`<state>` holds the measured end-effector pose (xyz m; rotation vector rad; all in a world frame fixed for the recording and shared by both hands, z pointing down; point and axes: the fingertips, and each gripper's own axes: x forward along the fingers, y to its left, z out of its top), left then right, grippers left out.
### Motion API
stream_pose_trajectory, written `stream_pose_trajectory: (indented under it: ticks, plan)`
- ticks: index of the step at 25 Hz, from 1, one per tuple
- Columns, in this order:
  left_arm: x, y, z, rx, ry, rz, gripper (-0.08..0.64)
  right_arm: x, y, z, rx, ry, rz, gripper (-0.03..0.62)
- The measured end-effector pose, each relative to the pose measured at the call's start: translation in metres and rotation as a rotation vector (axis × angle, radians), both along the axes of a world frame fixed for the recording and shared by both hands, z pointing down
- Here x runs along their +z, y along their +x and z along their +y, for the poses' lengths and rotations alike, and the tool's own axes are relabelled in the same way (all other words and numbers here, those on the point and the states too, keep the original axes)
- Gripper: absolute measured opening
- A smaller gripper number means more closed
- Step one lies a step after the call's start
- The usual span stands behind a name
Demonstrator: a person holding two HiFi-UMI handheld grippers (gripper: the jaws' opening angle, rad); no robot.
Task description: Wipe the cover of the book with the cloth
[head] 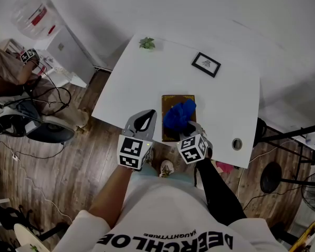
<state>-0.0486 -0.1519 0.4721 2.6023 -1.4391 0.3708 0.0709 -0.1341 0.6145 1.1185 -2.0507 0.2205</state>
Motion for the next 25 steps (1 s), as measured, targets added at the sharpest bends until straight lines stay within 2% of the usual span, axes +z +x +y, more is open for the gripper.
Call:
stream_pose_trajectory:
  ticks: [9,13,19,22,25]
  plan:
    - [-0.001,0.034,0.004,0.049,0.004,0.008,0.057,0.005,0.093,0.005,0.236,-0.032,0.041,0.081]
    - [-0.001,0.042,0.007,0.057,0.006,0.009,0.057,0.009,0.116,0.011,0.300,-0.049,0.035,0.081]
    - [0.002,0.041,0.012,0.036,0.000,0.011,0.057,-0.024,0.096,0.004,0.229,0.091,-0.069,0.081]
    - [0.005,0.036,0.017,0.021,-0.007,0.009,0.057,-0.044,0.066,0.004,0.148,0.151,-0.113,0.081]
    - [0.008,0.029,0.022,0.014,-0.014,0.003,0.057,-0.053,0.030,0.010,0.052,0.168,-0.135,0.081]
